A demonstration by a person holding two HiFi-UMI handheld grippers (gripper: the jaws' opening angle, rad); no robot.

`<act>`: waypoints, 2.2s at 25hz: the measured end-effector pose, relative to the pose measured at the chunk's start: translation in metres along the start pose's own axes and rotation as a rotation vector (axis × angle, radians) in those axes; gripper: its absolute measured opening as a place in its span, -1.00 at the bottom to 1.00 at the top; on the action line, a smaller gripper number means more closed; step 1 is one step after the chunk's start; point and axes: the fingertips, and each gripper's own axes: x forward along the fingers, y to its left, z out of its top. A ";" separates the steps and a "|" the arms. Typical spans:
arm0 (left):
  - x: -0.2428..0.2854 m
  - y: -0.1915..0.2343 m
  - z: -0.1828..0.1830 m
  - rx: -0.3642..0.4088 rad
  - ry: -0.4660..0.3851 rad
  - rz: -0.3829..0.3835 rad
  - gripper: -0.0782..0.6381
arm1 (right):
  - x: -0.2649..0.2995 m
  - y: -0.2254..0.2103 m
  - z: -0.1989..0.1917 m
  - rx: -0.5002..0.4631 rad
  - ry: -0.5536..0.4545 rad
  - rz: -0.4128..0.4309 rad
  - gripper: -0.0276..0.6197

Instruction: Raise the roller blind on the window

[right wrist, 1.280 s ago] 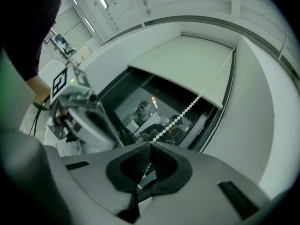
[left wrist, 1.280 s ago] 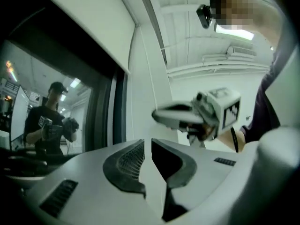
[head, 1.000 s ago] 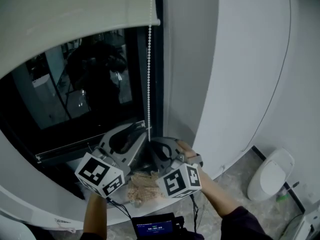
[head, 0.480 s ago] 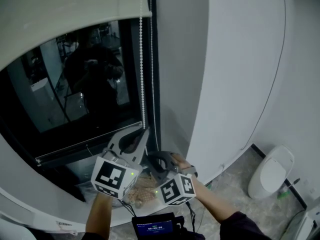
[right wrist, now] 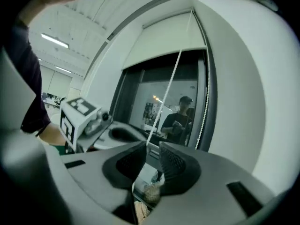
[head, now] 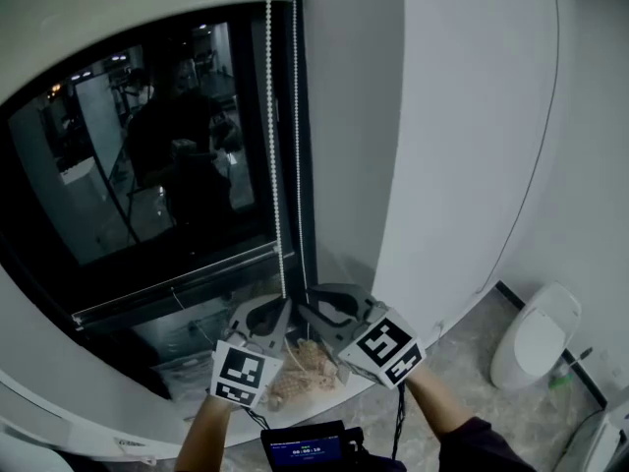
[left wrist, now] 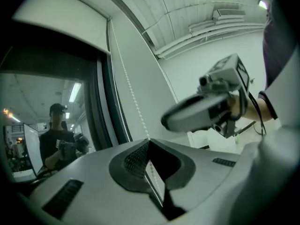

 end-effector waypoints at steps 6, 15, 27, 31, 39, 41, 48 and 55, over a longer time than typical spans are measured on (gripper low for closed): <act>0.008 -0.041 -0.036 0.003 0.062 -0.062 -0.75 | -0.002 -0.034 0.074 0.020 -0.141 -0.041 -0.64; 0.009 -0.067 -0.087 -0.004 0.162 -0.111 -0.75 | 0.008 -0.034 0.099 -0.106 -0.125 -0.111 -0.82; -0.002 -0.038 -0.103 -0.219 0.154 -0.166 -0.75 | 0.034 -0.013 0.020 -0.476 0.078 -0.193 -0.88; -0.015 0.009 0.003 -0.394 -0.101 -0.127 -0.74 | 0.031 -0.011 -0.019 -0.494 0.145 -0.155 -0.88; -0.023 0.021 0.084 -0.256 -0.200 -0.089 -0.74 | 0.031 0.046 -0.074 -0.510 0.233 -0.032 -0.88; -0.019 0.018 0.087 -0.248 -0.190 -0.086 -0.74 | 0.032 0.053 -0.084 -0.512 0.250 -0.013 -0.88; -0.011 0.012 0.065 -0.124 -0.165 -0.068 -0.75 | 0.033 0.070 -0.115 -0.501 0.294 0.026 -0.88; -0.005 0.017 0.059 0.028 -0.128 0.015 -0.76 | 0.020 0.048 -0.116 -0.330 0.235 -0.062 -0.87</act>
